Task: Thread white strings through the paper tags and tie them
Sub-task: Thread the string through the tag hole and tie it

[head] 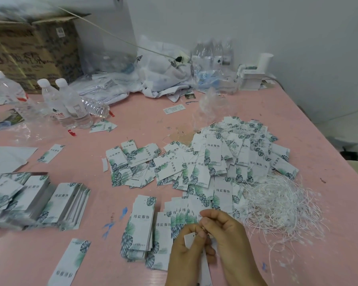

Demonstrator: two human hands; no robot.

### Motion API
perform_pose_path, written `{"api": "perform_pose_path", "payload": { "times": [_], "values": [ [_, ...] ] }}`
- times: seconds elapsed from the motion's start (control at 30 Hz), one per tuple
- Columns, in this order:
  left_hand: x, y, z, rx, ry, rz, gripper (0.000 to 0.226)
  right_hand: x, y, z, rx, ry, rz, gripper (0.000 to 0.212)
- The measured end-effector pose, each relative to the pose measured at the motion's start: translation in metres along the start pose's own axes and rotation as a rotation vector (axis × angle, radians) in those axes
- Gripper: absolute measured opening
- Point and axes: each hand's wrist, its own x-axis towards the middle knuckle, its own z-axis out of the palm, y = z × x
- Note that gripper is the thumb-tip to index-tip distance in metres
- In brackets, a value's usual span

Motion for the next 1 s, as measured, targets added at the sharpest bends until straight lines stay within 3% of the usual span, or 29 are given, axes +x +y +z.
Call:
{"api": "perform_pose_path", "payload": {
  "times": [0.07, 0.17, 0.23, 0.37, 0.5, 0.7, 1.0],
  "values": [
    [0.0, 0.0, 0.0, -0.057, -0.008, -0.029, 0.005, 0.002, -0.002, -0.004, -0.006, 0.019, -0.022, 0.023],
    [0.001, 0.0, -0.003, -0.197, -0.042, -0.102, 0.034, 0.003, -0.006, -0.015, -0.072, 0.054, -0.058, 0.028],
    [-0.002, 0.003, -0.003, -0.233, -0.056, -0.091, 0.04, 0.0, -0.007, -0.02, -0.167, 0.033, -0.064, 0.029],
    [-0.004, 0.0, -0.004, -0.076, -0.063, -0.051, 0.035, -0.01, -0.008, -0.018, -0.281, -0.035, -0.076, 0.021],
    [-0.004, -0.001, -0.004, 0.103, -0.012, 0.045, 0.026, -0.013, -0.005, -0.015, -0.565, -0.027, -0.189, 0.021],
    [-0.004, 0.0, -0.002, 0.05, 0.043, 0.039, 0.026, -0.012, -0.003, -0.013, -0.786, -0.023, -0.284, 0.017],
    [-0.006, 0.002, 0.0, 0.027, 0.061, 0.068, 0.029, -0.013, 0.0, -0.009, -0.925, 0.043, -0.377, 0.031]
  ]
}}
